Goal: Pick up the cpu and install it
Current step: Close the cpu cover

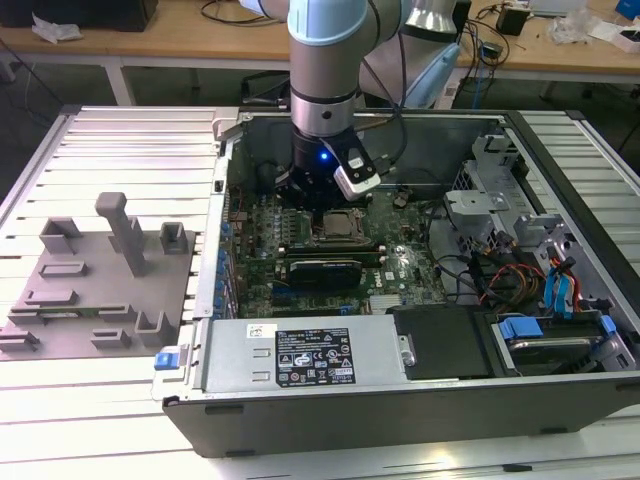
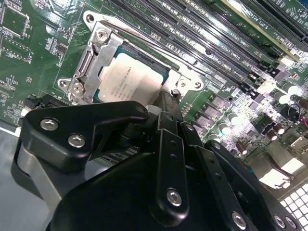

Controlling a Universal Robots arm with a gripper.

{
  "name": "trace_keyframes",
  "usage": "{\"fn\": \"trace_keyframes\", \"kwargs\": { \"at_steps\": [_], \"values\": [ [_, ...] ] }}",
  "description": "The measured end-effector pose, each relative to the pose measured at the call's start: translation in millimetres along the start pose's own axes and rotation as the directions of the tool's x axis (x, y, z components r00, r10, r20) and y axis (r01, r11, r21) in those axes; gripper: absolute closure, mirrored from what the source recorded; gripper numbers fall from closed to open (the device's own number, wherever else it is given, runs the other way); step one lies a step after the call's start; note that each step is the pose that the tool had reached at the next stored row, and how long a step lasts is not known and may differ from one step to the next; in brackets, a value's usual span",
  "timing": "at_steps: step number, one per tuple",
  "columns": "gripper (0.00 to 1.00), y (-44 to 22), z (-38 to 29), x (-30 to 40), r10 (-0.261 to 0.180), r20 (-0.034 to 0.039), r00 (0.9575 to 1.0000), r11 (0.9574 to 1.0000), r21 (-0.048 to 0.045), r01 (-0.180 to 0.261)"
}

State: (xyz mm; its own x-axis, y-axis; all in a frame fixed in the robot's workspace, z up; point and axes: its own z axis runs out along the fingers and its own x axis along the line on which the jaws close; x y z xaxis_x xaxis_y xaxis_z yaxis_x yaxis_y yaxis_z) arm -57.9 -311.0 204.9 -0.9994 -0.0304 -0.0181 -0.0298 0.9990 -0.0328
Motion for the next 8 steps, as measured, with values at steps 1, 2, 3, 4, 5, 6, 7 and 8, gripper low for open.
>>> {"fn": "trace_keyframes", "kwargs": {
  "at_steps": [1, 2, 3, 4, 5, 6, 7, 8],
  "values": [
    [0.89, 0.0, 0.1, 0.0, 0.000, 0.0001, 1.0000, 1.0000, -0.0001, 0.000],
    [0.89, 0.0, 0.5, 0.1, 0.000, 0.0008, 1.0000, 1.0000, -0.0001, 0.000],
    [0.89, 0.0, 0.9, 0.5, 0.000, 0.0017, 1.0000, 1.0000, 0.0001, 0.000],
    [0.89, 0.0, 1.0, 0.6, 0.000, 0.0024, 1.0000, 1.0000, 0.0002, 0.000],
    [0.89, 0.0, 1.1, 0.7, 0.000, 0.0026, 1.0000, 1.0000, 0.0004, 0.000],
    [0.89, 0.0, 1.2, 0.7, 0.000, 0.0027, 1.0000, 1.0000, 0.0004, 0.000],
    [0.89, 0.0, 1.2, 0.6, 0.000, 0.0028, 1.0000, 1.0000, 0.0002, 0.000],
    [0.89, 0.0, 1.3, 0.7, 0.000, 0.0030, 1.0000, 1.0000, 0.0002, 0.000]
  ]
}}
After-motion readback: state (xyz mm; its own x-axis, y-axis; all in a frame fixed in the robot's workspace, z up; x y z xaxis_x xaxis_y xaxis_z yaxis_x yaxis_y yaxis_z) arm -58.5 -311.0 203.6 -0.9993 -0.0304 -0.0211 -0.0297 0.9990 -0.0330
